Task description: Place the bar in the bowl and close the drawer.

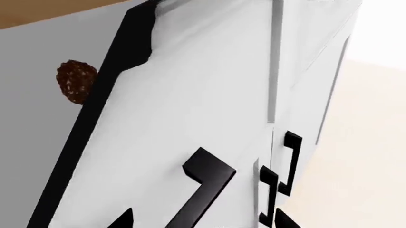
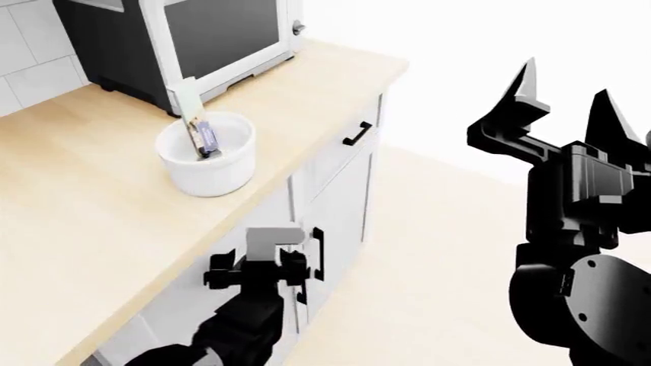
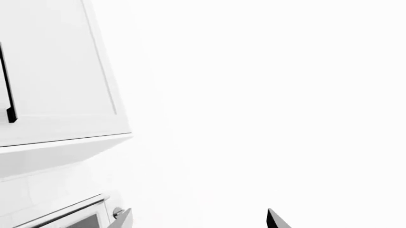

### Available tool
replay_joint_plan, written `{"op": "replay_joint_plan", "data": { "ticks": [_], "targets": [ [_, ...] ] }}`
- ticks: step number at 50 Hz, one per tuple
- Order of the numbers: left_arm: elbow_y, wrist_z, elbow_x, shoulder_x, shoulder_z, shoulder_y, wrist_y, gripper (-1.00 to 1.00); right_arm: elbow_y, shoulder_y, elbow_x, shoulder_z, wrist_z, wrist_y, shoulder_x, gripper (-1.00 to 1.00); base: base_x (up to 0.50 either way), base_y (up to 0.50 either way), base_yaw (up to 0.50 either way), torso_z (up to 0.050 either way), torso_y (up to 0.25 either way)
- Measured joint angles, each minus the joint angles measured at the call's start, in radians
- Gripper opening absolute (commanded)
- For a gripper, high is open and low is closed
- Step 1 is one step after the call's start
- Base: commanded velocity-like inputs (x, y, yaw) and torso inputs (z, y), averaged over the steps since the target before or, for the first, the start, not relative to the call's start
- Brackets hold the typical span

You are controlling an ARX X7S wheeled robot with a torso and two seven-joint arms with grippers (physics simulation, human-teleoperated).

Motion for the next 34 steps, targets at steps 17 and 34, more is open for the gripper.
{"op": "replay_joint_plan", "data": {
  "ticks": [17,34],
  "targets": [
    [-0.048,-0.035,0.213,0.000,-0.156,0.017,-0.078,1.00,-0.012,-0.006,-0.001,0.013,-0.001,0.011,0.004,1.00,0.00,0.00,0.00,0.000,0.000],
    [0.008,0.004,0.751,0.000,-0.686,0.074,-0.207,1.00,-0.017,-0.015,-0.002,0.024,-0.004,0.020,0.003,1.00,0.01,0.00,0.01,0.000,0.000]
  ]
}}
